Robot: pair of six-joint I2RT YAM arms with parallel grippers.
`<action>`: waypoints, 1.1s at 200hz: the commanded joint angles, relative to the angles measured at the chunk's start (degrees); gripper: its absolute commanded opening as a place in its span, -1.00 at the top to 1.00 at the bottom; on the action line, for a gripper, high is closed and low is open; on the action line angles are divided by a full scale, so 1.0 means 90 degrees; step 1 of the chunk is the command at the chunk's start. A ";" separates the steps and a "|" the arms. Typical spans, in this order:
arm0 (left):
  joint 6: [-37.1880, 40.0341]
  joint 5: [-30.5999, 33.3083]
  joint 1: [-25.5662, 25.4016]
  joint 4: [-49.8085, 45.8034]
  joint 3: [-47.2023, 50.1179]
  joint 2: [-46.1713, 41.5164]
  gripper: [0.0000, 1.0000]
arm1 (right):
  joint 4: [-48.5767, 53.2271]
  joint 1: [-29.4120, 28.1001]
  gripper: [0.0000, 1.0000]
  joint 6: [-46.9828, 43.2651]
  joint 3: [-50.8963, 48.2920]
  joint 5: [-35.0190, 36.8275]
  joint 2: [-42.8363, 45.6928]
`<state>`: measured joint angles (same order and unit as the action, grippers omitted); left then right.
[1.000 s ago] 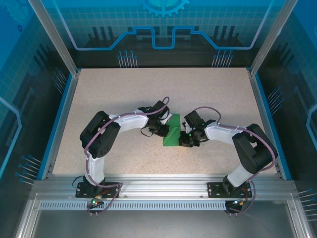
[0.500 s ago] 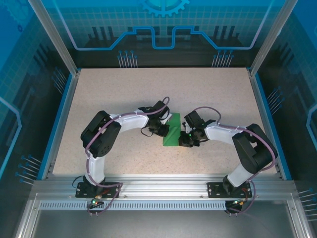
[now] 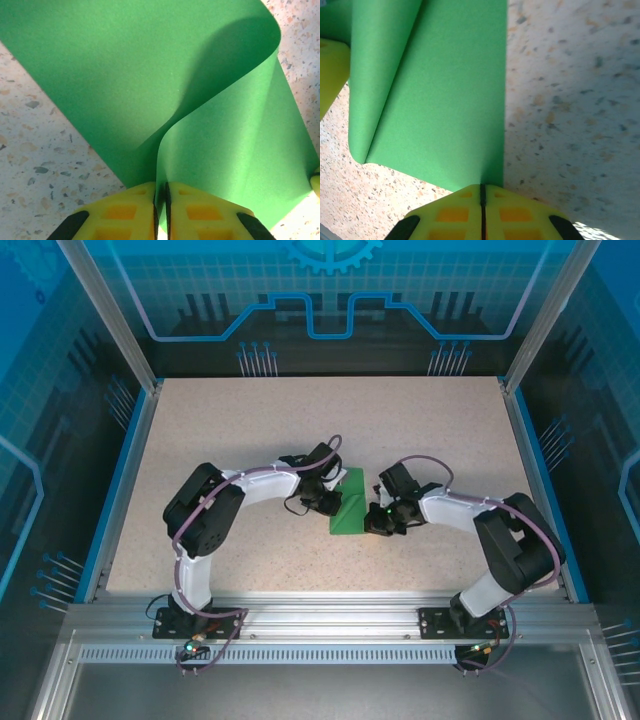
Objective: Fold a paper plane with a square sheet of paper (fold left side to right side)
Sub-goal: Fold the triangle a second time at the center of the table.
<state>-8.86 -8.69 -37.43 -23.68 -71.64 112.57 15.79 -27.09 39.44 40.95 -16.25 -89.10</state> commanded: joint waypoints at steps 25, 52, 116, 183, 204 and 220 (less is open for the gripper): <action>0.0106 -0.0173 0.0027 -0.0143 0.0105 0.0227 0.70 | -0.1735 0.0322 0.85 0.0550 -0.0259 -0.0829 0.0319; 0.0110 -0.0131 -0.0018 -0.0159 0.0108 0.0226 0.70 | -0.2313 0.0293 0.86 0.0777 -0.0122 -0.0886 0.0042; 0.0113 -0.0094 -0.0089 -0.0143 0.0112 0.0266 0.70 | -0.2652 0.0064 0.88 0.0873 0.0577 -0.0945 -0.0942; 0.0134 -0.0109 -0.0137 -0.0182 0.0032 0.0342 0.70 | -0.2461 -0.0036 0.88 0.0808 0.0881 -0.0866 -0.1453; 0.0142 -0.0084 -0.0133 -0.0211 0.0013 0.0363 0.69 | -0.2364 -0.0037 0.88 0.0778 0.0832 -0.0810 -0.1505; 0.0145 -0.0089 -0.0148 -0.0220 -0.0003 0.0365 0.69 | -0.2298 -0.0036 0.88 0.0750 0.0790 -0.0760 -0.1521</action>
<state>-8.84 -8.84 -37.67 -23.53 -71.75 112.90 -6.85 -26.63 46.74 47.48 -23.38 -101.43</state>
